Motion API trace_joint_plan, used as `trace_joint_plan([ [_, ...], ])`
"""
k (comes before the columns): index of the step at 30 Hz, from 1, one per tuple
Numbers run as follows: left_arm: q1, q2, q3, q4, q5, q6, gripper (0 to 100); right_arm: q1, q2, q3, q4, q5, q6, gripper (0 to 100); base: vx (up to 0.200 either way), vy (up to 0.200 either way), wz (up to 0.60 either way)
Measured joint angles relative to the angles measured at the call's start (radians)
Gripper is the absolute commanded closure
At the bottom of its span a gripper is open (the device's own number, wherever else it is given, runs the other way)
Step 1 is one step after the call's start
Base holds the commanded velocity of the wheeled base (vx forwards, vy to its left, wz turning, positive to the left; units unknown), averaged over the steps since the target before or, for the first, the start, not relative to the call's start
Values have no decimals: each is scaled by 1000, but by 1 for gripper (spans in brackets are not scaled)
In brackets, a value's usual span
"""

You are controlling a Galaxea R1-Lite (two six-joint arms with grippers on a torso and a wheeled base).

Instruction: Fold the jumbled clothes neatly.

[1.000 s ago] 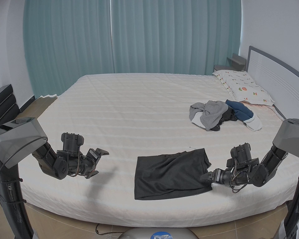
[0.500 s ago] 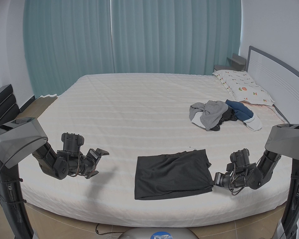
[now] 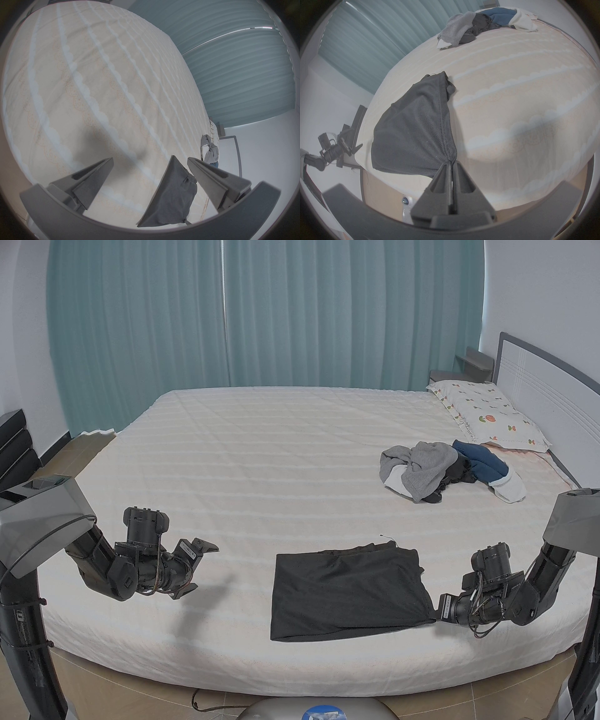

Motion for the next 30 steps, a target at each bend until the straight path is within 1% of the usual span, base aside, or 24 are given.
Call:
trace_joint_plan([
  [1,0,1,-1,0,0,-1,0,-2,-1,5,0,1,-16,0,0,0,0],
  [8,0,2,-7,0,1,-3,0,-8,-1,5,-1,2,-20,0,0,0,0],
  [11,0,2,-9,1,2,-5,0,-12,-5,-16,-5,4,-1,0,200,0,0],
  [13,0,3,-10,1,2,-5,0,-16,-6,-39,-9,5,29,0,200,0,0],
  [14,1,3,-10,1,2,-5,0,-19,-6,-58,-13,6,59,0,200,0,0],
  [17,1,3,-11,1,3,-3,0,-22,4,-116,-23,8,167,0,0,0,0],
  [20,1,3,-11,0,2,-2,0,-22,33,-187,-30,9,250,0,0,0,0],
  [24,1,4,-9,0,3,0,0,-22,93,-274,-34,9,302,0,0,0,0],
  [30,0,4,-7,0,3,2,0,-22,172,-346,-49,8,325,0,0,0,0],
])
